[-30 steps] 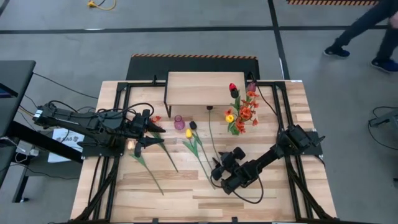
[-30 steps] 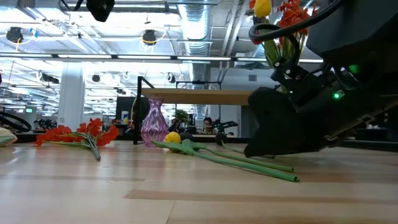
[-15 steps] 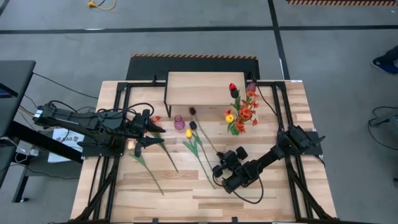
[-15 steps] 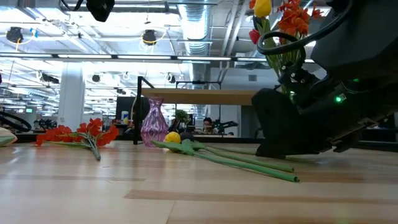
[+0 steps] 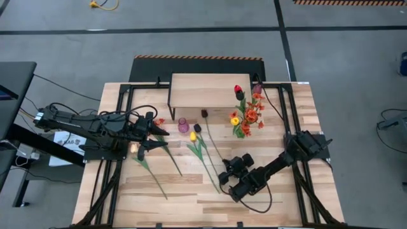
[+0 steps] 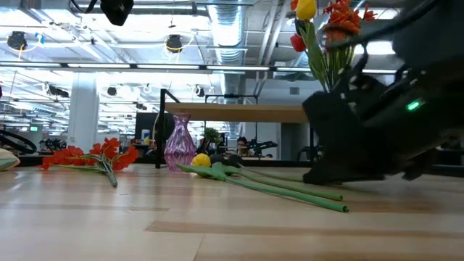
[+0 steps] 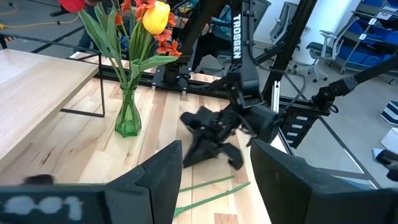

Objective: Pick and place flowers into a vace then onto a shelf
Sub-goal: Put the top black tulip into the purple vase

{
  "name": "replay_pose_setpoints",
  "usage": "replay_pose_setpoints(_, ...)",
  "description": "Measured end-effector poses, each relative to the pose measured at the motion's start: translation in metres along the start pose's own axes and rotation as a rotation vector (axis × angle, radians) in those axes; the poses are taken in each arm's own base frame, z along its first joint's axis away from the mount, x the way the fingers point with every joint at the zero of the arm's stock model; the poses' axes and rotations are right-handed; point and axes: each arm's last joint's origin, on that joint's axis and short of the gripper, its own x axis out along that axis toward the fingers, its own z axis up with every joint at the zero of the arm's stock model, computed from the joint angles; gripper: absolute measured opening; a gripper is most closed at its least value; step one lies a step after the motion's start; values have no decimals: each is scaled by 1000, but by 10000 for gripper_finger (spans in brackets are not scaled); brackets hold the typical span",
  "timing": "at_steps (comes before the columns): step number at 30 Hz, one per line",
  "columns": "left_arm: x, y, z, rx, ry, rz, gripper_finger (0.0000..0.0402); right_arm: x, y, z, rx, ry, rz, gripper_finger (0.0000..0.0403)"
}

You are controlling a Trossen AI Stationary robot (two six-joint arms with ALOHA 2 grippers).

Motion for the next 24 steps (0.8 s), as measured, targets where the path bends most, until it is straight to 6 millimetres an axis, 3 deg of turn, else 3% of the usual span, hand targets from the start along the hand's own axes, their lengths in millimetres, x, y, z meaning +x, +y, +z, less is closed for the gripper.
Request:
replay_pose_setpoints(5,0,0,0,0,2,0,180,-27,14,15,-68,44,8,1)
replay_pose_setpoints(10,0,0,0,0,2,0,180,-46,24,35,-109,-47,-8,0)
replay_pose_setpoints(24,0,0,0,-3,-2,-1,180,-96,57,64,-222,-294,39,0)
